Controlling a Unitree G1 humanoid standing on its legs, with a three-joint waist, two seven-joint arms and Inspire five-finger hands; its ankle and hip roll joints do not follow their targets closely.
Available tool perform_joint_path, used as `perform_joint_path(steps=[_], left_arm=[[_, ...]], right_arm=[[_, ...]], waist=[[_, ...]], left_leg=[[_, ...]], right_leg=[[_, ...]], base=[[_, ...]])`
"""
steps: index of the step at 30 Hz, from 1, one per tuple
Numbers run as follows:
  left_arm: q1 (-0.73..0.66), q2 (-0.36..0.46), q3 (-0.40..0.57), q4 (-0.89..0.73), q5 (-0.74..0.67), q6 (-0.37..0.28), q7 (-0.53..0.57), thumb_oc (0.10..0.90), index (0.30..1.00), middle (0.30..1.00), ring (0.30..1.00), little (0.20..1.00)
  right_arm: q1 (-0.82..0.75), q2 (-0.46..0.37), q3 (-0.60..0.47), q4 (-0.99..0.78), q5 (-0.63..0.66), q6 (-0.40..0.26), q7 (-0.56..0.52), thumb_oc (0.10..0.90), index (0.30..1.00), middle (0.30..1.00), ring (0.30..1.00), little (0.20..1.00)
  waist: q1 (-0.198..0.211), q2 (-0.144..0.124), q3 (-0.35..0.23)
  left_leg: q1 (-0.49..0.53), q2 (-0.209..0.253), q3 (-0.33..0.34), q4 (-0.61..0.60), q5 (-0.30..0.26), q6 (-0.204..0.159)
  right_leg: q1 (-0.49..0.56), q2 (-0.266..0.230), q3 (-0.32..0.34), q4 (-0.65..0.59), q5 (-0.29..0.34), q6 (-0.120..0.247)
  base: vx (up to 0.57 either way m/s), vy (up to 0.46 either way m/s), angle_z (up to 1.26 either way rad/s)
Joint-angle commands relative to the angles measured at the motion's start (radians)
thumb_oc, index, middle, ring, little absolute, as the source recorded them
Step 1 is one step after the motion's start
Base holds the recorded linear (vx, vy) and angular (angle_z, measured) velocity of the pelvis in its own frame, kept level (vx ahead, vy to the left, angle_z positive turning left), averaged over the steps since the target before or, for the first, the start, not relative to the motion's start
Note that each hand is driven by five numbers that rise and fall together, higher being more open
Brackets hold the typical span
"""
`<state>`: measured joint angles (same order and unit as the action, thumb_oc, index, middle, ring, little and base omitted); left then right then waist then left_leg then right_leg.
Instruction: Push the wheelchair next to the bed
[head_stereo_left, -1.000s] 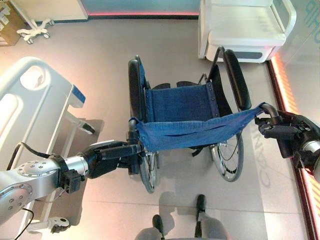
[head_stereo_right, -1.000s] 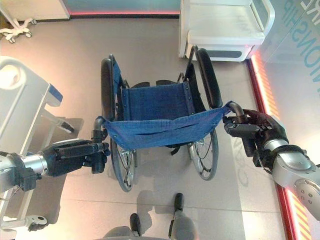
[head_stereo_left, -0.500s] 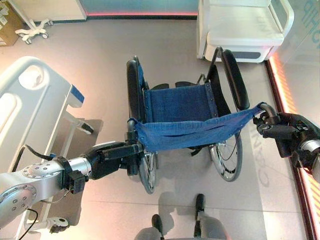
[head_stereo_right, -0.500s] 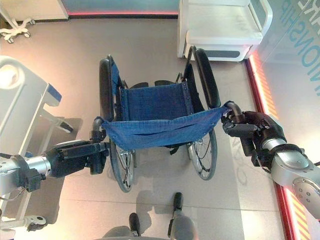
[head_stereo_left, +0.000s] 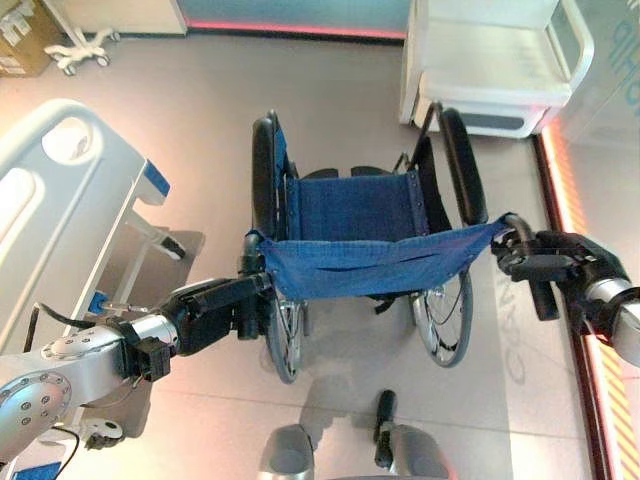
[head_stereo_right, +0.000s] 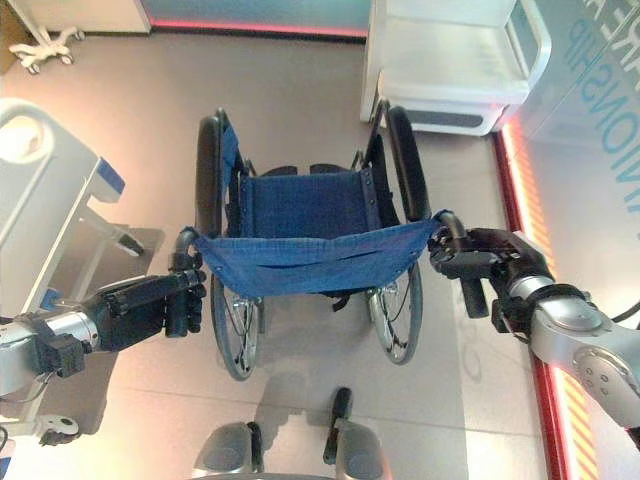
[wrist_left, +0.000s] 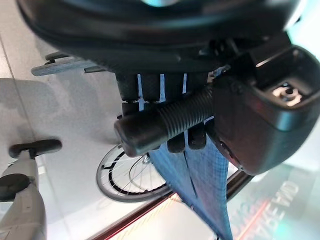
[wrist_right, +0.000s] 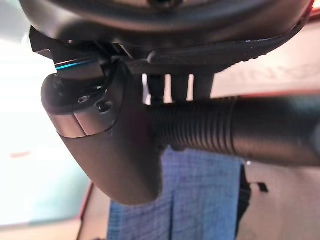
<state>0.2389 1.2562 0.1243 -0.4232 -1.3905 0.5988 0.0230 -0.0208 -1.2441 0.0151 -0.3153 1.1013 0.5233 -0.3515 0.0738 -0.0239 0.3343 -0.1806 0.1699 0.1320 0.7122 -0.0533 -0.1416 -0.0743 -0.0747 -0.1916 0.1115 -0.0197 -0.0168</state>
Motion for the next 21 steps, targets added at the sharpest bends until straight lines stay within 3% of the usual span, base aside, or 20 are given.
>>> perform_joint_path(steps=[1, 4, 5, 8, 10, 13, 15, 16, 17, 21], left_arm=[[-0.035, -0.028, 0.184, 0.039, -0.072, -0.085, 0.011, 0.4, 0.3, 0.3, 0.3, 0.3], [-0.014, -0.048, 0.187, 0.057, -0.045, -0.087, -0.006, 0.4, 0.3, 0.3, 0.3, 0.3], [0.002, -0.058, 0.184, 0.066, -0.028, -0.099, -0.021, 0.4, 0.3, 0.3, 0.3, 0.3], [0.017, -0.092, 0.179, 0.077, 0.025, -0.112, -0.035, 0.4, 0.3, 0.3, 0.3, 0.3], [0.002, -0.109, 0.171, 0.081, 0.05, -0.107, -0.027, 0.4, 0.3, 0.3, 0.3, 0.3], [-0.023, -0.122, 0.158, 0.097, 0.071, -0.105, -0.01, 0.4, 0.3, 0.3, 0.3, 0.3], [-0.026, -0.124, 0.164, 0.096, 0.077, -0.093, -0.009, 0.4, 0.3, 0.3, 0.3, 0.3], [-0.027, -0.126, 0.166, 0.096, 0.085, -0.092, -0.008, 0.4, 0.3, 0.3, 0.3, 0.3], [-0.033, -0.123, 0.176, 0.099, 0.095, -0.087, -0.017, 0.4, 0.3, 0.3, 0.3, 0.3], [-0.026, -0.112, 0.213, 0.091, 0.102, -0.078, -0.048, 0.4, 0.3, 0.3, 0.3, 0.3]], right_arm=[[-0.113, -0.047, -0.002, -0.012, -0.066, -0.055, 0.142, 0.4, 0.3, 0.3, 0.3, 0.3], [-0.141, -0.033, 0.039, 0.0, -0.083, -0.051, 0.157, 0.4, 0.3, 0.3, 0.3, 0.3], [-0.135, -0.015, 0.055, 0.007, -0.105, -0.064, 0.169, 0.4, 0.3, 0.3, 0.3, 0.3], [-0.14, 0.023, 0.079, 0.008, -0.145, -0.064, 0.189, 0.4, 0.3, 0.3, 0.3, 0.3], [-0.167, 0.037, 0.102, 0.007, -0.149, -0.055, 0.19, 0.4, 0.3, 0.3, 0.3, 0.3], [-0.203, 0.062, 0.129, -0.011, -0.146, -0.038, 0.183, 0.4, 0.3, 0.3, 0.3, 0.3], [-0.191, 0.069, 0.112, -0.023, -0.151, -0.028, 0.187, 0.4, 0.3, 0.3, 0.3, 0.3], [-0.183, 0.074, 0.102, -0.03, -0.157, -0.025, 0.186, 0.4, 0.3, 0.3, 0.3, 0.3], [-0.176, 0.088, 0.092, -0.033, -0.173, -0.025, 0.185, 0.4, 0.3, 0.3, 0.3, 0.3], [-0.185, 0.096, 0.083, -0.042, -0.18, -0.018, 0.174, 0.4, 0.3, 0.3, 0.3, 0.3]], waist=[[-0.022, 0.011, -0.047], [0.014, 0.039, -0.051], [0.039, 0.059, -0.058], [0.074, 0.076, -0.057], [0.083, 0.076, -0.062], [0.093, 0.06, -0.089], [0.102, 0.045, -0.103], [0.106, 0.035, -0.111], [0.113, 0.018, -0.127], [0.127, -0.003, -0.161]], left_leg=[[-0.116, -0.055, 0.03, -0.211, 0.221, 0.056], [-0.121, -0.049, 0.044, -0.408, 0.306, 0.029], [-0.131, -0.056, 0.035, -0.533, 0.36, 0.011], [-0.138, -0.079, 0.009, -0.691, 0.425, -0.007], [-0.126, -0.094, -0.005, -0.682, 0.391, 0.011], [-0.106, -0.124, -0.015, -0.601, 0.264, 0.057], [-0.109, -0.143, -0.017, -0.57, 0.217, 0.078], [-0.106, -0.157, -0.015, -0.551, 0.19, 0.095], [-0.094, -0.19, -0.029, -0.534, 0.159, 0.123], [-0.054, -0.241, -0.045, -0.536, 0.121, 0.173]], right_leg=[[0.122, 0.05, -0.026, 0.05, -0.073, 0.013], [0.181, 0.086, -0.033, 0.053, -0.108, 0.019], [0.227, 0.106, -0.032, 0.045, -0.13, 0.023], [0.307, 0.131, 0.004, 0.042, -0.17, 0.022], [0.317, 0.128, 0.019, 0.062, -0.193, 0.026], [0.328, 0.106, 0.034, 0.129, -0.252, 0.046], [0.34, 0.096, 0.032, 0.158, -0.258, 0.058], [0.334, 0.086, 0.028, 0.193, -0.242, 0.072], [0.311, 0.071, 0.022, 0.311, -0.189, 0.105], [0.223, 0.045, 0.034, 0.553, 0.001, 0.188]], base=[[0.41, 0.047, -0.15], [0.46, 0.092, -0.08], [0.55, 0.129, -0.22], [0.59, 0.16, -0.41], [0.46, 0.164, -0.81], [0.46, 0.199, -0.94], [0.28, 0.129, -0.24], [0.47, 0.242, -0.01], [0.46, 0.247, 0.02], [0.32, 0.178, -0.03]])
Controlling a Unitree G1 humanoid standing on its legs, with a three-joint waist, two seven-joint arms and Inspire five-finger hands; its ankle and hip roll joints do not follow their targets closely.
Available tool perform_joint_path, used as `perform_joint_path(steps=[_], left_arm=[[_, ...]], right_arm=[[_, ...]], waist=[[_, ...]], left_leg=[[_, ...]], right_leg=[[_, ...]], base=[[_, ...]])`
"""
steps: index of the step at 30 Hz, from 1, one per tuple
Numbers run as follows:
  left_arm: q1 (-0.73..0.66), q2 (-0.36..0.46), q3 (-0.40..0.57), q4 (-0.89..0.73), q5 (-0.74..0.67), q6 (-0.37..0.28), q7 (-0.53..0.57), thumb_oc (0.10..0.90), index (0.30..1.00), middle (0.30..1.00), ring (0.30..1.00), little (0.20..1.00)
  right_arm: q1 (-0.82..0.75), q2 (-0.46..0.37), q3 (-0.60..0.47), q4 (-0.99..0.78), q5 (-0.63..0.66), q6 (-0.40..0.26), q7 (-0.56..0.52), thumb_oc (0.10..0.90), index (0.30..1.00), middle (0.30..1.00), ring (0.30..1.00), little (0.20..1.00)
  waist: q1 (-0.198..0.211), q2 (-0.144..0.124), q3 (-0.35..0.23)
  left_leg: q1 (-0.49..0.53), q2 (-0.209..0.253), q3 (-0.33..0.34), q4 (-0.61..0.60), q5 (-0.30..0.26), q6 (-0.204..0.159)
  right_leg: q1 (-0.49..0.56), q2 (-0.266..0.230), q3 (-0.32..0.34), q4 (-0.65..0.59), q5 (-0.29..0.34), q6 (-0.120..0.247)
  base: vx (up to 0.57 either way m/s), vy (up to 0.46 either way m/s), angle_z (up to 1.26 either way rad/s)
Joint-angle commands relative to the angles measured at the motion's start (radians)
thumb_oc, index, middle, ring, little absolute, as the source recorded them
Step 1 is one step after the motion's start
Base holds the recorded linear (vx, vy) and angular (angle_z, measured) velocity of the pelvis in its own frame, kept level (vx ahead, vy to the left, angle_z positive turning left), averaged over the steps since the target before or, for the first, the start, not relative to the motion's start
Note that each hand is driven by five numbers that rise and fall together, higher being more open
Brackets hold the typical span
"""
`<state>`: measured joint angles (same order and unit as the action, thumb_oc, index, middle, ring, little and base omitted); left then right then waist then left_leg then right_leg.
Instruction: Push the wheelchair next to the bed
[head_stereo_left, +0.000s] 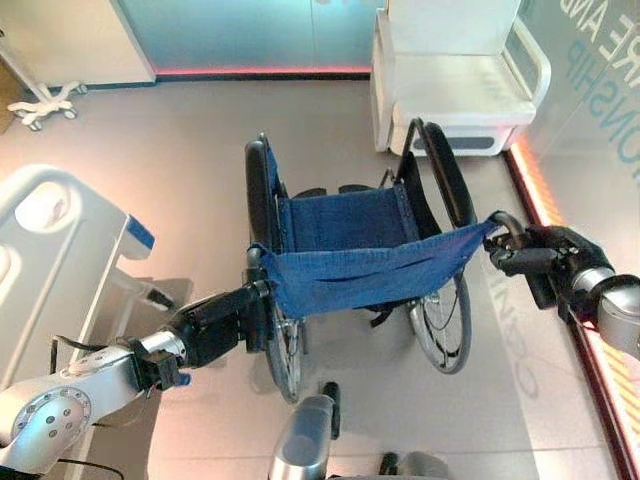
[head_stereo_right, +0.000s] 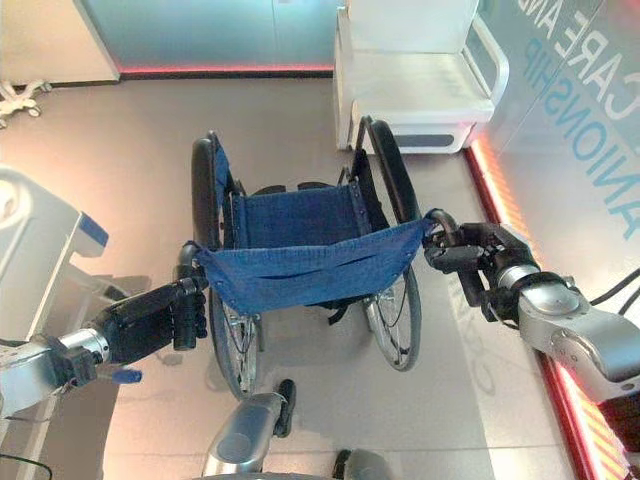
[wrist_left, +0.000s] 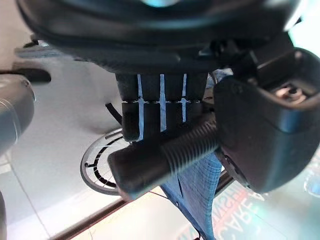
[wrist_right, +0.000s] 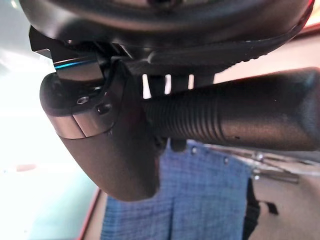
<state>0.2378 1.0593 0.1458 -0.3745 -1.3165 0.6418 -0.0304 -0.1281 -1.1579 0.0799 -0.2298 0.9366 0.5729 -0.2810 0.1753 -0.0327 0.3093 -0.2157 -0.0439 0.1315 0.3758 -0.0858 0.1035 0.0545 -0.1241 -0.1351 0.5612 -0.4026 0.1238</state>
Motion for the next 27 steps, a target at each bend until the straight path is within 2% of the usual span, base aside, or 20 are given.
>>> perform_joint_path(steps=[1, 4, 5, 8, 10, 12, 15, 16, 18, 20, 22, 24, 25, 26, 27], left_arm=[[-0.031, 0.087, 0.194, 0.048, 0.031, -0.115, -0.006, 0.4, 0.3, 0.3, 0.3, 0.3], [-0.038, 0.106, 0.192, 0.059, 0.039, -0.129, -0.037, 0.4, 0.3, 0.3, 0.3, 0.3], [-0.041, 0.116, 0.193, 0.063, 0.035, -0.142, -0.049, 0.4, 0.3, 0.3, 0.3, 0.3], [-0.077, 0.134, 0.181, 0.076, 0.024, -0.164, -0.059, 0.4, 0.3, 0.3, 0.3, 0.3], [-0.109, 0.149, 0.159, 0.079, 0.017, -0.174, -0.049, 0.4, 0.3, 0.3, 0.3, 0.3], [-0.124, 0.171, 0.14, 0.077, 0.0, -0.18, -0.027, 0.4, 0.3, 0.3, 0.3, 0.3], [-0.119, 0.174, 0.147, 0.068, -0.01, -0.179, -0.023, 0.4, 0.3, 0.3, 0.3, 0.3], [-0.117, 0.173, 0.153, 0.067, -0.01, -0.178, -0.027, 0.4, 0.3, 0.3, 0.3, 0.3], [-0.094, 0.17, 0.181, 0.059, 0.004, -0.182, -0.057, 0.4, 0.3, 0.3, 0.3, 0.3], [-0.043, 0.161, 0.22, 0.03, 0.006, -0.19, -0.079, 0.4, 0.3, 0.3, 0.3, 0.3], [0.005, 0.15, 0.264, 0.001, 0.01, -0.18, -0.097, 0.4, 0.3, 0.3, 0.3, 0.3], [0.047, 0.133, 0.297, -0.035, 0.013, -0.168, -0.104, 0.4, 0.3, 0.3, 0.3, 0.3], [0.067, 0.115, 0.31, -0.047, 0.023, -0.169, -0.104, 0.4, 0.3, 0.3, 0.3, 0.3], [0.071, 0.112, 0.312, -0.048, 0.024, -0.17, -0.103, 0.4, 0.3, 0.3, 0.3, 0.3], [0.075, 0.1, 0.313, -0.049, 0.034, -0.171, -0.1, 0.4, 0.3, 0.3, 0.3, 0.3]], right_arm=[[-0.102, 0.014, 0.036, -0.118, -0.014, -0.06, 0.105, 0.4, 0.3, 0.3, 0.3, 0.3], [-0.134, 0.01, 0.056, -0.1, -0.039, -0.077, 0.121, 0.4, 0.3, 0.3, 0.3, 0.3], [-0.152, 0.001, 0.06, -0.094, -0.042, -0.095, 0.131, 0.4, 0.3, 0.3, 0.3, 0.3], [-0.215, -0.021, 0.07, -0.055, -0.062, -0.12, 0.165, 0.4, 0.3, 0.3, 0.3, 0.3], [-0.25, -0.041, 0.083, -0.028, -0.055, -0.142, 0.186, 0.4, 0.3, 0.3, 0.3, 0.3], [-0.277, -0.064, 0.093, -0.029, -0.03, -0.144, 0.188, 0.4, 0.3, 0.3, 0.3, 0.3], [-0.281, -0.09, 0.069, -0.061, 0.008, -0.117, 0.181, 0.4, 0.3, 0.3, 0.3, 0.3], [-0.289, -0.097, 0.064, -0.068, 0.015, -0.108, 0.182, 0.4, 0.3, 0.3, 0.3, 0.3], [-0.326, -0.114, 0.07, -0.062, 0.034, -0.096, 0.202, 0.4, 0.3, 0.3, 0.3, 0.3], [-0.354, -0.13, 0.085, -0.068, 0.056, -0.078, 0.204, 0.4, 0.3, 0.3, 0.3, 0.3], [-0.367, -0.144, 0.092, -0.063, 0.077, -0.068, 0.211, 0.4, 0.3, 0.3, 0.3, 0.3], [-0.391, -0.153, 0.123, -0.052, 0.091, -0.06, 0.208, 0.4, 0.3, 0.3, 0.3, 0.3], [-0.421, -0.157, 0.156, -0.037, 0.1, -0.066, 0.201, 0.4, 0.3, 0.3, 0.3, 0.3], [-0.428, -0.156, 0.164, -0.035, 0.1, -0.067, 0.2, 0.4, 0.3, 0.3, 0.3, 0.3], [-0.442, -0.152, 0.179, -0.028, 0.1, -0.071, 0.197, 0.4, 0.3, 0.3, 0.3, 0.3]], waist=[[0.02, 0.01, -0.143], [0.008, 0.015, -0.135], [0.003, 0.015, -0.122], [-0.01, 0.027, -0.082], [-0.037, 0.021, -0.047], [-0.072, -0.001, -0.022], [-0.089, -0.019, -0.017], [-0.089, -0.021, -0.016], [-0.075, -0.029, -0.028], [-0.063, -0.031, -0.051], [-0.059, -0.03, -0.07], [-0.05, -0.033, -0.087], [-0.047, -0.034, -0.091], [-0.049, -0.032, -0.092], [-0.045, -0.033, -0.09]], left_leg=[[0.003, -0.034, -0.048, -0.201, 0.138, -0.061], [0.007, -0.054, -0.063, -0.177, 0.124, -0.062], [0.006, -0.063, -0.072, -0.15, 0.107, -0.064], [0.025, -0.057, -0.103, -0.099, 0.069, -0.076], [0.069, -0.06, -0.124, -0.078, 0.019, -0.072], [0.113, -0.068, -0.14, -0.041, -0.062, -0.059], [0.162, -0.057, -0.181, -0.003, -0.147, -0.058], [0.172, -0.05, -0.193, 0.013, -0.17, -0.059], [0.19, -0.034, -0.2, 0.028, -0.197, -0.061], [0.208, -0.014, -0.222, 0.037, -0.172, -0.076], [0.235, 0.016, -0.229, 0.043, -0.128, -0.098], [0.22, 0.049, -0.213, 0.128, -0.013, -0.126], [0.178, 0.058, -0.198, 0.259, 0.071, -0.145], [0.171, 0.06, -0.2, 0.274, 0.076, -0.147], [0.134, 0.049, -0.19, 0.358, 0.112, -0.154]], right_leg=[[0.036, 0.084, -0.019, 0.139, 0.398, 0.043], [-0.012, 0.079, -0.043, 0.012, 0.332, 0.003], [-0.029, 0.061, -0.061, -0.082, 0.309, -0.012], [-0.093, 0.026, -0.085, -0.245, 0.308, -0.037], [-0.172, -0.017, -0.051, -0.32, 0.407, 0.0], [-0.253, -0.075, 0.008, -0.401, 0.557, 0.052], [-0.285, -0.115, 0.053, -0.474, 0.607, 0.072], [-0.291, -0.12, 0.055, -0.463, 0.61, 0.073], [-0.265, -0.117, 0.033, -0.459, 0.574, 0.086], [-0.253, -0.092, 0.015, -0.436, 0.55, 0.083], [-0.249, -0.069, -0.005, -0.414, 0.531, 0.062], [-0.22, -0.04, -0.04, -0.422, 0.506, 0.02], [-0.19, -0.019, -0.059, -0.432, 0.484, -0.018], [-0.189, -0.015, -0.062, -0.432, 0.482, -0.022], [-0.169, -0.005, -0.068, -0.435, 0.467, -0.043]], base=[[0.34, 0.151, 0.13], [0.29, 0.032, 0.28], [0.16, -0.063, 0.18], [0.16, -0.112, -0.19], [0.25, -0.229, 0.1], [0.42, -0.315, 0.64], [0.46, -0.286, 0.92], [0.41, -0.249, 0.97], [0.4, -0.25, 1.05], [0.39, -0.253, 0.99], [0.35, -0.238, 0.42], [0.35, -0.302, 0.33], [0.26, -0.255, 0.32], [0.26, -0.263, 0.25], [0.18, -0.189, 0.12]])
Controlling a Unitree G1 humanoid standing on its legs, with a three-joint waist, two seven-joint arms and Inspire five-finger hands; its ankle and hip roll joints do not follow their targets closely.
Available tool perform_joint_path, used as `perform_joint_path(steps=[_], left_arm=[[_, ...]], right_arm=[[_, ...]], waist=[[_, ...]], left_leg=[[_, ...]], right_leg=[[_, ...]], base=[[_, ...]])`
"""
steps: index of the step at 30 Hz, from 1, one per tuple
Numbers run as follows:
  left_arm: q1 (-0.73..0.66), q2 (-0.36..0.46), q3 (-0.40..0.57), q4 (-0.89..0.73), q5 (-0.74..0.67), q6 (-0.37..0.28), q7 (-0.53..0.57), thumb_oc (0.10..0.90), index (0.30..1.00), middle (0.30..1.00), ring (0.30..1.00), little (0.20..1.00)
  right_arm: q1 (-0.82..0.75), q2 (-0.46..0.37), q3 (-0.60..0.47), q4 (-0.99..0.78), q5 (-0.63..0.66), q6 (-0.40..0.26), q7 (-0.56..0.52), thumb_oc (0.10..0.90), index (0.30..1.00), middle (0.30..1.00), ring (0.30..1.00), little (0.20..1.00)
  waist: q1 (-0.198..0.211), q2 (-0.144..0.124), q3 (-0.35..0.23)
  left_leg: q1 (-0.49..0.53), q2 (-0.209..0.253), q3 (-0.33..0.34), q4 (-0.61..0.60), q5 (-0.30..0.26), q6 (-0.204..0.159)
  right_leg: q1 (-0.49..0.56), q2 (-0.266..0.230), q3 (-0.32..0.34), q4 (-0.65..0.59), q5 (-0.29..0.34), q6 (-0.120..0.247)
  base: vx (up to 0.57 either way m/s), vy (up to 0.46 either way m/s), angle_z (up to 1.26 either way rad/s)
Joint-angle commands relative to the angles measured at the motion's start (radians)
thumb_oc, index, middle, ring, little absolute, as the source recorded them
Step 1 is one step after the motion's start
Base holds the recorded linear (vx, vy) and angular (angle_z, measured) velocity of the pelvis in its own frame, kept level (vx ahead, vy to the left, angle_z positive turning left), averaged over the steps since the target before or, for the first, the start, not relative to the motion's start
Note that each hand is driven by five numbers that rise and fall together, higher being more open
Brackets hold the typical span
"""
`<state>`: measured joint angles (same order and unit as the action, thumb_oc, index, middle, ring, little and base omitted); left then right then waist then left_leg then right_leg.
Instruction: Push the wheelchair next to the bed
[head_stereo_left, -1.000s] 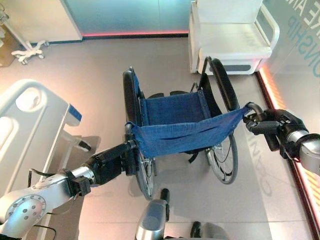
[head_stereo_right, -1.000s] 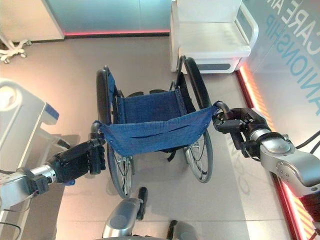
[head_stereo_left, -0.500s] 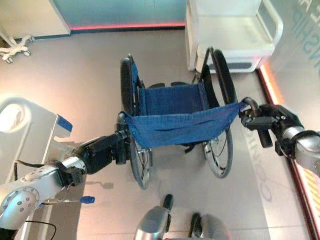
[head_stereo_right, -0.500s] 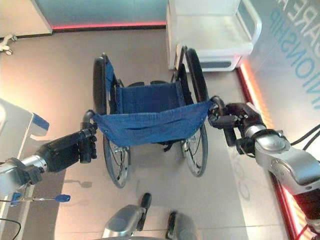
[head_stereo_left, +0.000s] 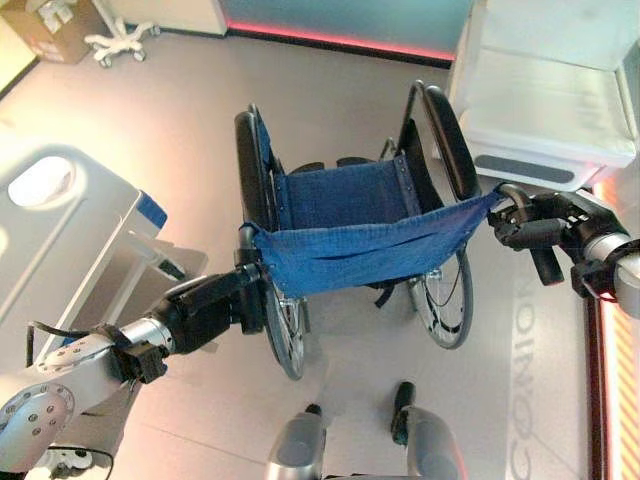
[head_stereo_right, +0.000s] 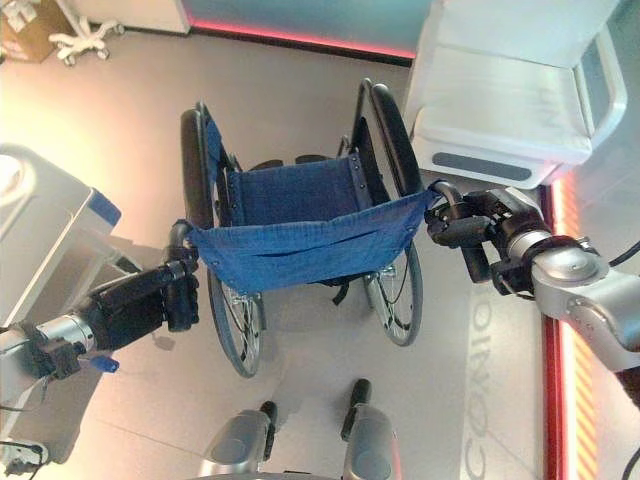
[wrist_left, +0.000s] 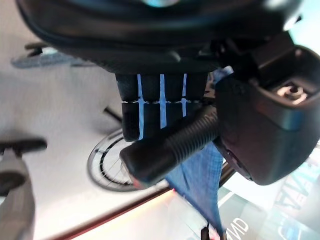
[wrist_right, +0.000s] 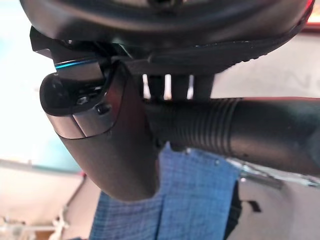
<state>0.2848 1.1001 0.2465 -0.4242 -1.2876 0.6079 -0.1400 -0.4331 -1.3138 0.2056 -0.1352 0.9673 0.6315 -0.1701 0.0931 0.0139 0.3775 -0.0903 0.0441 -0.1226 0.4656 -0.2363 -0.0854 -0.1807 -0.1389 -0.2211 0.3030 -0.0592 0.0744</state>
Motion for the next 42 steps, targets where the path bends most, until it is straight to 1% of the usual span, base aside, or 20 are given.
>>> perform_joint_path(steps=[1, 3, 5, 6, 7, 8, 11, 15, 17, 22, 23, 24, 26, 28, 30, 32, 34, 37, 39, 42], left_arm=[[0.028, 0.048, 0.215, 0.004, 0.011, -0.133, 0.011, 0.4, 0.3, 0.3, 0.3, 0.3], [0.024, 0.037, 0.217, 0.016, 0.025, -0.127, 0.018, 0.4, 0.3, 0.3, 0.3, 0.3], [0.017, 0.027, 0.22, 0.032, 0.035, -0.122, 0.041, 0.4, 0.3, 0.3, 0.3, 0.3], [0.01, 0.018, 0.222, 0.058, 0.046, -0.127, 0.064, 0.4, 0.3, 0.3, 0.3, 0.3], [0.01, 0.017, 0.222, 0.062, 0.049, -0.129, 0.065, 0.4, 0.3, 0.3, 0.3, 0.3], [0.003, 0.014, 0.22, 0.083, 0.05, -0.14, 0.06, 0.4, 0.3, 0.3, 0.3, 0.3], [-0.031, -0.014, 0.179, 0.096, 0.108, -0.167, 0.066, 0.4, 0.3, 0.3, 0.3, 0.3], [-0.029, -0.048, 0.161, 0.1, 0.216, -0.228, 0.095, 0.4, 0.3, 0.3, 0.3, 0.3], [-0.038, -0.054, 0.16, 0.106, 0.205, -0.246, 0.081, 0.4, 0.3, 0.3, 0.3, 0.3], [-0.085, -0.032, 0.152, 0.126, 0.249, -0.235, 0.07, 0.4, 0.3, 0.3, 0.3, 0.3], [-0.084, -0.032, 0.152, 0.126, 0.249, -0.235, 0.07, 0.4, 0.3, 0.3, 0.3, 0.3], [-0.102, -0.02, 0.157, 0.132, 0.26, -0.2, 0.068, 0.4, 0.3, 0.3, 0.3, 0.3], [-0.109, -0.019, 0.156, 0.142, 0.277, -0.194, 0.06, 0.4, 0.3, 0.3, 0.3, 0.3], [-0.121, -0.007, 0.173, 0.143, 0.285, -0.172, 0.029, 0.4, 0.3, 0.3, 0.3, 0.3], [-0.125, -0.001, 0.172, 0.137, 0.279, -0.166, 0.016, 0.4, 0.3, 0.3, 0.3, 0.3], [-0.122, 0.011, 0.172, 0.133, 0.258, -0.172, 0.007, 0.4, 0.3, 0.3, 0.3, 0.3], [-0.125, 0.043, 0.178, 0.132, 0.214, -0.181, 0.003, 0.4, 0.3, 0.3, 0.3, 0.3], [-0.139, 0.07, 0.179, 0.145, 0.182, -0.201, 0.006, 0.4, 0.3, 0.3, 0.3, 0.3], [-0.16, 0.093, 0.16, 0.141, 0.162, -0.231, 0.027, 0.4, 0.3, 0.3, 0.3, 0.3], [-0.134, 0.104, 0.181, 0.134, 0.175, -0.236, 0.024, 0.4, 0.3, 0.3, 0.3, 0.3]], right_arm=[[-0.15, 0.01, 0.064, -0.119, 0.074, -0.128, 0.079, 0.4, 0.3, 0.3, 0.3, 0.3], [-0.161, 0.018, 0.07, -0.117, 0.078, -0.121, 0.069, 0.4, 0.3, 0.3, 0.3, 0.3], [-0.169, 0.036, 0.076, -0.125, 0.067, -0.109, 0.063, 0.4, 0.3, 0.3, 0.3, 0.3], [-0.184, 0.061, 0.094, -0.134, 0.047, -0.095, 0.057, 0.4, 0.3, 0.3, 0.3, 0.3], [-0.188, 0.064, 0.098, -0.133, 0.045, -0.095, 0.057, 0.4, 0.3, 0.3, 0.3, 0.3], [-0.209, 0.085, 0.112, -0.113, 0.024, -0.095, 0.066, 0.4, 0.3, 0.3, 0.3, 0.3], [-0.217, 0.132, 0.126, -0.065, -0.022, -0.132, 0.08, 0.4, 0.3, 0.3, 0.3, 0.3], [-0.142, 0.169, 0.095, -0.078, -0.093, -0.161, 0.117, 0.4, 0.3, 0.3, 0.3, 0.3], [-0.112, 0.192, 0.083, -0.083, -0.145, -0.164, 0.135, 0.4, 0.3, 0.3, 0.3, 0.3], [-0.163, 0.269, 0.149, -0.019, -0.23, -0.18, 0.194, 0.4, 0.3, 0.3, 0.3, 0.3], [-0.164, 0.269, 0.15, -0.018, -0.23, -0.18, 0.194, 0.4, 0.3, 0.3, 0.3, 0.3], [-0.183, 0.284, 0.168, 0.0, -0.226, -0.183, 0.203, 0.4, 0.3, 0.3, 0.3, 0.3], [-0.188, 0.296, 0.173, 0.008, -0.227, -0.187, 0.199, 0.4, 0.3, 0.3, 0.3, 0.3], [-0.198, 0.312, 0.178, -0.001, -0.194, -0.174, 0.154, 0.4, 0.3, 0.3, 0.3, 0.3], [-0.214, 0.317, 0.195, -0.011, -0.176, -0.158, 0.117, 0.4, 0.3, 0.3, 0.3, 0.3], [-0.214, 0.32, 0.195, -0.014, -0.198, -0.146, 0.112, 0.4, 0.3, 0.3, 0.3, 0.3], [-0.215, 0.3, 0.18, -0.017, -0.214, -0.138, 0.121, 0.4, 0.3, 0.3, 0.3, 0.3], [-0.236, 0.277, 0.171, 0.007, -0.226, -0.155, 0.142, 0.4, 0.3, 0.3, 0.3, 0.3], [-0.271, 0.25, 0.174, 0.008, -0.203, -0.182, 0.124, 0.4, 0.3, 0.3, 0.3, 0.3], [-0.316, 0.213, 0.151, -0.066, -0.107, -0.122, 0.084, 0.4, 0.3, 0.3, 0.3, 0.3]], waist=[[0.041, -0.08, -0.154], [0.048, -0.081, -0.144], [0.06, -0.077, -0.131], [0.069, -0.068, -0.126], [0.071, -0.068, -0.123], [0.079, -0.058, -0.123], [0.117, -0.034, -0.105], [0.15, -0.01, -0.09], [0.159, -0.004, -0.089], [0.195, -0.036, -0.122], [0.195, -0.037, -0.122], [0.223, -0.07, -0.14], [0.231, -0.084, -0.148], [0.244, -0.108, -0.161], [0.233, -0.104, -0.167], [0.214, -0.087, -0.174], [0.195, -0.078, -0.172], [0.179, -0.058, -0.149], [0.147, -0.062, -0.103], [0.133, -0.097, -0.072]], left_leg=[[-0.042, -0.052, 0.072, 0.35, 0.276, 0.031], [-0.104, -0.064, 0.081, 0.414, 0.279, 0.032], [-0.121, -0.081, 0.091, 0.355, 0.259, 0.042], [-0.102, -0.087, 0.109, 0.197, 0.26, 0.045], [-0.093, -0.087, 0.114, 0.175, 0.262, 0.046], [-0.082, -0.064, 0.149, 0.0, 0.297, 0.038], [-0.174, -0.047, 0.204, -0.21, 0.42, -0.006], [-0.244, -0.029, 0.281, -0.39, 0.548, -0.035], [-0.255, -0.037, 0.32, -0.449, 0.559, -0.035], [-0.223, -0.083, 0.302, -0.361, 0.42, 0.042], [-0.224, -0.083, 0.303, -0.358, 0.418, 0.043], [-0.219, -0.115, 0.296, -0.313, 0.346, 0.09], [-0.206, -0.128, 0.294, -0.306, 0.324, 0.115], [-0.171, -0.169, 0.244, -0.283, 0.284, 0.156], [-0.15, -0.176, 0.212, -0.275, 0.272, 0.161], [-0.141, -0.181, 0.18, -0.26, 0.268, 0.157], [-0.14, -0.192, 0.152, -0.223, 0.258, 0.147], [-0.125, -0.173, 0.118, -0.178, 0.234, 0.124], [-0.041, -0.158, 0.058, -0.157, 0.125, 0.124], [0.033, -0.102, -0.002, -0.106, 0.008, 0.099]], right_leg=[[0.086, 0.02, 0.008, -0.178, 0.112, -0.011], [0.111, 0.031, -0.002, -0.183, 0.104, -0.023], [0.136, 0.044, -0.011, -0.19, 0.1, -0.022], [0.154, 0.066, -0.011, -0.195, 0.092, -0.013], [0.159, 0.067, -0.009, -0.197, 0.091, -0.012], [0.187, 0.096, -0.013, -0.21, 0.073, -0.013], [0.26, 0.153, -0.02, -0.245, 0.03, -0.032], [0.35, 0.217, -0.015, -0.256, -0.022, -0.059], [0.381, 0.243, -0.013, -0.237, -0.063, -0.071], [0.397, 0.254, -0.006, -0.106, -0.18, -0.071], [0.396, 0.253, -0.006, -0.104, -0.182, -0.07], [0.41, 0.231, -0.036, -0.015, -0.162, -0.041], [0.398, 0.212, -0.056, 0.072, -0.123, -0.016], [0.33, 0.196, -0.022, 0.35, 0.1, 0.113], [0.27, 0.226, 0.045, 0.425, 0.182, 0.137], [0.236, 0.212, 0.075, 0.366, 0.14, 0.107], [0.228, 0.145, 0.052, 0.204, 0.043, 0.063], [0.191, 0.084, 0.012, 0.025, -0.011, 0.029], [0.067, -0.05, 0.035, -0.145, 0.124, 0.072], [-0.003, -0.14, 0.077, -0.217, 0.248, 0.126]], base=[[0.24, -0.253, 0.11], [0.2, -0.172, -0.01], [0.23, -0.094, 0.07], [0.2, -0.039, 0.18], [0.34, -0.06, 0.13], [0.24, -0.036, 0.07], [0.31, -0.063, -0.05], [0.37, -0.053, -0.33], [0.43, -0.03, -0.52], [0.41, -0.006, -0.14], [0.49, -0.001, 0.07], [0.49, 0.024, 0.05], [0.42, 0.046, -0.13], [0.43, 0.069, 0.12], [0.33, 0.014, 0.86], [0.35, 0.011, 0.6], [0.34, -0.054, 0.18], [0.25, -0.21, 0.04], [0.35, -0.475, 0.27], [0.47, -0.538, 0.99]])
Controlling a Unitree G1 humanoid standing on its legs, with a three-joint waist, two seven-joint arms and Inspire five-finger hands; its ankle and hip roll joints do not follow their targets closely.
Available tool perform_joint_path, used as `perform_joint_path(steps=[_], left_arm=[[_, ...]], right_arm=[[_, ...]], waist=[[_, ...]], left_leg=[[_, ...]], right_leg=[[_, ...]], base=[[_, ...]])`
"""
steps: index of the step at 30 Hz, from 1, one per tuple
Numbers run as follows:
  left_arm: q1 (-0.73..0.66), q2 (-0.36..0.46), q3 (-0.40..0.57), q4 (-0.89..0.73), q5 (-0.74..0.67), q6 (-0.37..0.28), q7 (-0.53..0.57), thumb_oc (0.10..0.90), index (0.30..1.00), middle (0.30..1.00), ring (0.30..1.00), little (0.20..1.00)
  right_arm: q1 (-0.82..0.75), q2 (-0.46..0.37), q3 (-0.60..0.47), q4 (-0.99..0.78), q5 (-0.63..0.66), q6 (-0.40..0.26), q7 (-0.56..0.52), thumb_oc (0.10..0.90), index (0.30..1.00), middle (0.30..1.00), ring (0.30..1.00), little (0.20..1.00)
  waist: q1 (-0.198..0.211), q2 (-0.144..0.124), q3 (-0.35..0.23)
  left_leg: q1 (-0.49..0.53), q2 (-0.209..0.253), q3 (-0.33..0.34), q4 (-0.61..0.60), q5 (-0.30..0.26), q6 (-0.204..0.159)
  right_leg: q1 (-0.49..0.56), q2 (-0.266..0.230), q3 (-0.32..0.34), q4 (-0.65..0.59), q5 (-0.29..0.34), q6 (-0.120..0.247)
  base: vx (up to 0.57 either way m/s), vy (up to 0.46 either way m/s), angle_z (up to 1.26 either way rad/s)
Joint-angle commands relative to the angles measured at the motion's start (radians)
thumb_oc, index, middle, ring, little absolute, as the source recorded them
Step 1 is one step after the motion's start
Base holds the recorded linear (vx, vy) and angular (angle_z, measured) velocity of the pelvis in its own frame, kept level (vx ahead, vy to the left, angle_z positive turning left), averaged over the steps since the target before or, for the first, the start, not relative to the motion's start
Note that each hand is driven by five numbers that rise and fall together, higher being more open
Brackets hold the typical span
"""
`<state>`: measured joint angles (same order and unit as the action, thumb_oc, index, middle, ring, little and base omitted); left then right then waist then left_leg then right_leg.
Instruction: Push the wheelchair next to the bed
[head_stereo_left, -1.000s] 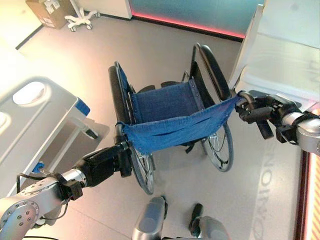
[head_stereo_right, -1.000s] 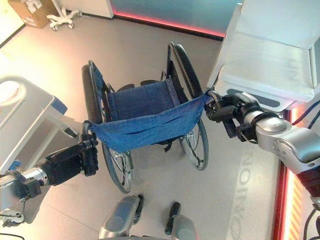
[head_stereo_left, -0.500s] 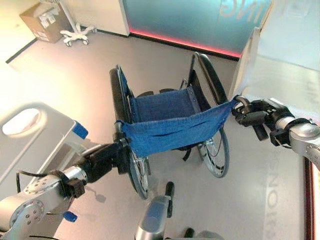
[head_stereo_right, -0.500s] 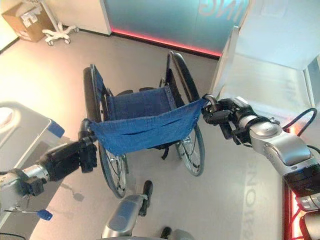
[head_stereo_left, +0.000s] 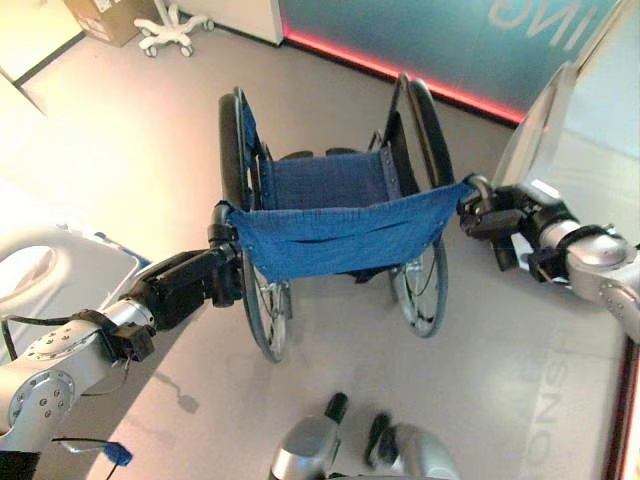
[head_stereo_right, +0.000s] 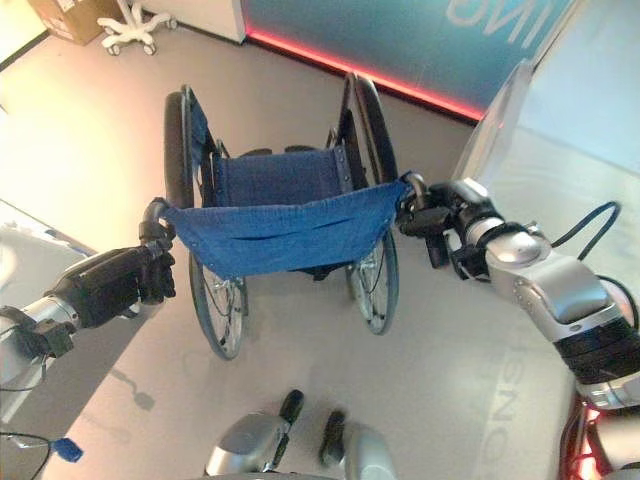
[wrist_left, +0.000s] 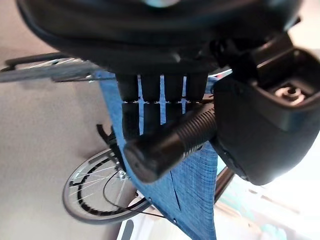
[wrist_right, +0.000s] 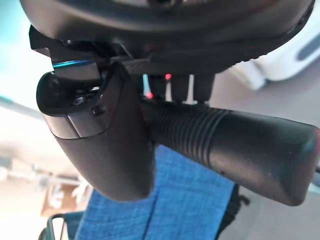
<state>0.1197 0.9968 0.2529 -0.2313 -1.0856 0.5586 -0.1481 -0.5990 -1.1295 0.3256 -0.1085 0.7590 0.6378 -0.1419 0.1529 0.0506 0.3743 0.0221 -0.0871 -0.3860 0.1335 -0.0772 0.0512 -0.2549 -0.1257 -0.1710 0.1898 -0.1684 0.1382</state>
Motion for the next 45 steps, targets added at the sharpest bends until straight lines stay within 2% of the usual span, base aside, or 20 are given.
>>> perform_joint_path(steps=[1, 5, 9, 11, 14, 17, 20, 21, 23, 26, 29, 31, 33, 35, 37, 39, 40, 42, 43, 45], left_arm=[[0.036, 0.206, 0.179, -0.061, -0.025, -0.185, 0.03, 0.4, 0.3, 0.3, 0.3, 0.3], [0.108, 0.164, 0.223, -0.09, -0.014, -0.191, 0.005, 0.4, 0.3, 0.3, 0.3, 0.3], [0.179, 0.106, 0.256, -0.138, 0.009, -0.174, -0.002, 0.4, 0.3, 0.3, 0.3, 0.3], [0.204, 0.076, 0.252, -0.156, 0.02, -0.182, -0.006, 0.4, 0.3, 0.3, 0.3, 0.3], [0.205, 0.038, 0.241, -0.155, 0.037, -0.184, -0.011, 0.4, 0.3, 0.3, 0.3, 0.3], [0.184, 0.025, 0.218, -0.141, 0.041, -0.179, 0.019, 0.4, 0.3, 0.3, 0.3, 0.3], [0.132, 0.028, 0.172, -0.107, 0.034, -0.172, 0.042, 0.4, 0.3, 0.3, 0.3, 0.3], [0.126, 0.028, 0.165, -0.104, 0.038, -0.173, 0.041, 0.4, 0.3, 0.3, 0.3, 0.3], [0.106, 0.017, 0.133, -0.098, 0.078, -0.188, 0.034, 0.4, 0.3, 0.3, 0.3, 0.3], [0.08, 0.0, 0.107, -0.086, 0.129, -0.214, 0.007, 0.4, 0.3, 0.3, 0.3, 0.3], [0.058, 0.015, 0.113, -0.068, 0.171, -0.234, 0.009, 0.4, 0.3, 0.3, 0.3, 0.3], [0.03, 0.029, 0.119, -0.047, 0.18, -0.232, 0.025, 0.4, 0.3, 0.3, 0.3, 0.3], [-0.012, 0.044, 0.125, -0.02, 0.18, -0.213, 0.036, 0.4, 0.3, 0.3, 0.3, 0.3], [-0.034, 0.069, 0.134, -0.006, 0.157, -0.186, 0.03, 0.4, 0.3, 0.3, 0.3, 0.3], [-0.064, 0.081, 0.12, 0.007, 0.133, -0.164, 0.045, 0.4, 0.3, 0.3, 0.3, 0.3], [-0.083, 0.101, 0.107, 0.017, 0.101, -0.16, 0.052, 0.4, 0.3, 0.3, 0.3, 0.3], [-0.089, 0.129, 0.108, 0.019, 0.049, -0.163, 0.052, 0.4, 0.3, 0.3, 0.3, 0.3], [-0.082, 0.141, 0.112, 0.015, 0.025, -0.179, 0.054, 0.4, 0.3, 0.3, 0.3, 0.3], [-0.082, 0.142, 0.11, 0.01, 0.017, -0.19, 0.057, 0.4, 0.3, 0.3, 0.3, 0.3], [-0.091, 0.151, 0.094, -0.004, -0.002, -0.222, 0.075, 0.4, 0.3, 0.3, 0.3, 0.3]], right_arm=[[-0.154, 0.027, 0.031, -0.095, 0.108, -0.125, 0.053, 0.4, 0.3, 0.3, 0.3, 0.3], [-0.236, -0.017, 0.065, -0.079, 0.168, -0.098, 0.079, 0.4, 0.3, 0.3, 0.3, 0.3], [-0.275, -0.035, 0.117, -0.042, 0.179, -0.118, 0.126, 0.4, 0.3, 0.3, 0.3, 0.3], [-0.298, -0.035, 0.165, -0.036, 0.16, -0.137, 0.127, 0.4, 0.3, 0.3, 0.3, 0.3], [-0.308, -0.006, 0.181, -0.036, 0.141, -0.142, 0.12, 0.4, 0.3, 0.3, 0.3, 0.3], [-0.323, 0.051, 0.193, -0.053, 0.118, -0.131, 0.104, 0.4, 0.3, 0.3, 0.3, 0.3], [-0.349, 0.111, 0.206, -0.012, 0.082, -0.131, 0.107, 0.4, 0.3, 0.3, 0.3, 0.3], [-0.349, 0.118, 0.206, -0.008, 0.079, -0.132, 0.105, 0.4, 0.3, 0.3, 0.3, 0.3], [-0.332, 0.143, 0.201, 0.005, 0.069, -0.151, 0.081, 0.4, 0.3, 0.3, 0.3, 0.3], [-0.28, 0.176, 0.182, 0.013, 0.043, -0.173, 0.05, 0.4, 0.3, 0.3, 0.3, 0.3], [-0.24, 0.238, 0.156, 0.053, -0.005, -0.188, 0.07, 0.4, 0.3, 0.3, 0.3, 0.3], [-0.239, 0.259, 0.156, 0.088, -0.01, -0.203, 0.082, 0.4, 0.3, 0.3, 0.3, 0.3], [-0.24, 0.288, 0.154, 0.122, -0.021, -0.222, 0.098, 0.4, 0.3, 0.3, 0.3, 0.3], [-0.249, 0.285, 0.162, 0.124, -0.009, -0.226, 0.092, 0.4, 0.3, 0.3, 0.3, 0.3], [-0.252, 0.29, 0.167, 0.115, -0.01, -0.215, 0.083, 0.4, 0.3, 0.3, 0.3, 0.3], [-0.242, 0.275, 0.159, 0.099, -0.014, -0.199, 0.08, 0.4, 0.3, 0.3, 0.3, 0.3], [-0.236, 0.24, 0.147, 0.085, -0.018, -0.184, 0.09, 0.4, 0.3, 0.3, 0.3, 0.3], [-0.229, 0.21, 0.133, 0.084, -0.027, -0.19, 0.111, 0.4, 0.3, 0.3, 0.3, 0.3], [-0.228, 0.193, 0.126, 0.087, -0.031, -0.198, 0.118, 0.4, 0.3, 0.3, 0.3, 0.3], [-0.24, 0.152, 0.124, 0.094, -0.015, -0.231, 0.112, 0.4, 0.3, 0.3, 0.3, 0.3]], waist=[[0.073, -0.134, -0.067], [0.087, -0.161, -0.088], [0.095, -0.184, -0.114], [0.104, -0.187, -0.105], [0.117, -0.177, -0.091], [0.14, -0.159, -0.081], [0.163, -0.14, -0.088], [0.17, -0.137, -0.088], [0.2, -0.121, -0.081], [0.207, -0.114, -0.081], [0.234, -0.141, -0.103], [0.245, -0.16, -0.116], [0.247, -0.17, -0.131], [0.246, -0.187, -0.14], [0.228, -0.181, -0.147], [0.209, -0.17, -0.152], [0.188, -0.155, -0.15], [0.175, -0.137, -0.144], [0.166, -0.131, -0.136], [0.146, -0.128, -0.116]], left_leg=[[-0.075, 0.035, 0.259, 0.23, -0.158, -0.039], [-0.053, 0.089, 0.244, 0.271, -0.143, -0.061], [-0.076, 0.15, 0.256, 0.426, 0.014, -0.095], [-0.16, 0.129, 0.282, 0.648, 0.086, -0.093], [-0.234, 0.084, 0.301, 0.738, 0.105, -0.086], [-0.219, 0.023, 0.327, 0.553, 0.091, -0.074], [-0.235, 0.044, 0.399, 0.259, 0.167, -0.096], [-0.25, 0.041, 0.412, 0.227, 0.182, -0.1], [-0.31, 0.047, 0.522, 0.067, 0.255, -0.115], [-0.355, 0.054, 0.64, 0.027, 0.285, -0.118], [-0.317, -0.022, 0.601, 0.003, 0.168, -0.041], [-0.296, -0.037, 0.587, 0.026, 0.114, 0.008], [-0.257, -0.031, 0.595, 0.021, 0.107, 0.041], [-0.25, -0.044, 0.583, 0.039, 0.093, 0.056], [-0.249, -0.04, 0.563, 0.065, 0.084, 0.051], [-0.265, -0.04, 0.542, 0.101, 0.083, 0.038], [-0.289, -0.034, 0.515, 0.147, 0.089, 0.007], [-0.306, -0.019, 0.492, 0.184, 0.121, -0.026], [-0.313, -0.015, 0.479, 0.207, 0.126, -0.038], [-0.297, -0.019, 0.44, 0.225, 0.074, -0.045]], right_leg=[[0.071, -0.151, 0.026, -0.098, 0.357, 0.063], [0.116, -0.104, -0.006, -0.065, 0.304, 0.078], [0.159, -0.039, -0.056, -0.053, 0.246, 0.006], [0.199, -0.012, -0.087, -0.062, 0.222, -0.048], [0.234, 0.018, -0.108, -0.065, 0.205, -0.081], [0.264, 0.059, -0.109, -0.069, 0.19, -0.076], [0.324, 0.12, -0.142, -0.086, 0.143, -0.089], [0.334, 0.132, -0.149, -0.088, 0.134, -0.092], [0.398, 0.187, -0.189, -0.076, 0.068, -0.112], [0.443, 0.23, -0.233, -0.027, -0.011, -0.146], [0.45, 0.227, -0.23, 0.083, -0.068, -0.12], [0.44, 0.208, -0.241, 0.23, -0.036, -0.088], [0.402, 0.17, -0.264, 0.424, 0.112, 0.001], [0.38, 0.173, -0.22, 0.493, 0.251, 0.08], [0.344, 0.158, -0.168, 0.51, 0.258, 0.075], [0.347, 0.123, -0.151, 0.416, 0.182, 0.034], [0.355, 0.091, -0.134, 0.222, 0.092, -0.019], [0.359, 0.091, -0.116, 0.077, 0.042, -0.053], [0.362, 0.083, -0.111, 0.005, 0.046, -0.061], [0.321, 0.026, -0.099, -0.129, 0.134, -0.031]], base=[[0.43, -0.397, 1.03], [0.38, -0.286, 1.04], [0.38, -0.357, 0.41], [0.3, -0.355, 0.09], [0.23, -0.166, 0.17], [0.34, -0.098, 0.32], [0.34, -0.095, -0.06], [0.46, -0.156, -0.07], [0.46, -0.156, 0.08], [0.49, -0.13, 0.31], [0.49, -0.011, 0.35], [0.51, 0.028, 0.02], [0.43, 0.065, -0.1], [0.29, 0.024, 0.25], [0.33, 0.009, 0.34], [0.35, -0.037, 0.24], [0.24, -0.091, 0.15], [0.19, -0.121, 0.39], [0.13, -0.168, 0.76], [0.1, -0.23, 0.73]])
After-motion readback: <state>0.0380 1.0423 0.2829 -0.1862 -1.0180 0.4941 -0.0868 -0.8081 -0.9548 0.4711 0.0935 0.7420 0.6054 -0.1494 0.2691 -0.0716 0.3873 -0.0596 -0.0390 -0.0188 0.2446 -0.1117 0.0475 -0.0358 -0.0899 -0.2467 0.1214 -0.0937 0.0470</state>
